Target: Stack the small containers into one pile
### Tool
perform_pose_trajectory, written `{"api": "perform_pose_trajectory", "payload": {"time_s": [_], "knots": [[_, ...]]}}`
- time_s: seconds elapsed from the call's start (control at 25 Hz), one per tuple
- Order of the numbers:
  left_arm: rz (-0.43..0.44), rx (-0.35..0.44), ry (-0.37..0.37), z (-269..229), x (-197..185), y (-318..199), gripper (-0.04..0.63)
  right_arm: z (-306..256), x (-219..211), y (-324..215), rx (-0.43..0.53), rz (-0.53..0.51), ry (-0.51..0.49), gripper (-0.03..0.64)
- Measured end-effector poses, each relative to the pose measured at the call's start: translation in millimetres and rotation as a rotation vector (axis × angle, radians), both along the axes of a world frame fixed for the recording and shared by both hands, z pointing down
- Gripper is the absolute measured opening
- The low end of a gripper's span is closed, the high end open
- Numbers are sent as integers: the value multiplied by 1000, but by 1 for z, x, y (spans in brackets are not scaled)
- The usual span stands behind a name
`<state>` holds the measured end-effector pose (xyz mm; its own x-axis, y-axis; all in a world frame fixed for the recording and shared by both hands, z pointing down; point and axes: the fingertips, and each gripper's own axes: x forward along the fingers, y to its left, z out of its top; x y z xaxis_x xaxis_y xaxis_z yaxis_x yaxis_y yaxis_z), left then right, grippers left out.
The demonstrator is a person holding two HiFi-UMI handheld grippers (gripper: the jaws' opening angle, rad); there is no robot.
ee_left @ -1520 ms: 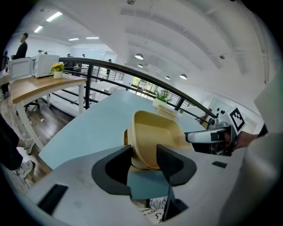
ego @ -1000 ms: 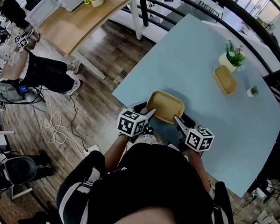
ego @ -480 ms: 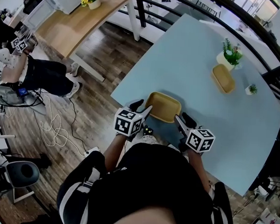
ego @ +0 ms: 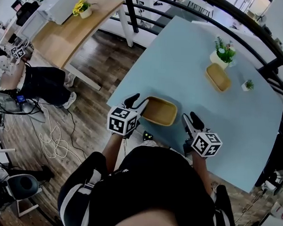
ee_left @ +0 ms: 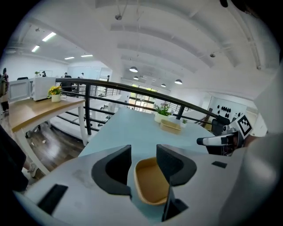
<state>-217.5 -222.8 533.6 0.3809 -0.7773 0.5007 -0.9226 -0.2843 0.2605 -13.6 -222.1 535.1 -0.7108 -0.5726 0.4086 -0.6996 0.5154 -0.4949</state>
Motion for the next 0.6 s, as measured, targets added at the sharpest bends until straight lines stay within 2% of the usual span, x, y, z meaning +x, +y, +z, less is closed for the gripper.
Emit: {"api": "perform_pose_trajectory", "payload": {"time_s": [0.2, 0.6], "knots": [[59, 68, -29, -22, 2, -26, 175, -21, 22, -13, 77, 84, 16, 198], [213, 182, -68, -58, 14, -77, 173, -52, 52, -26, 168, 252, 20, 195]]}}
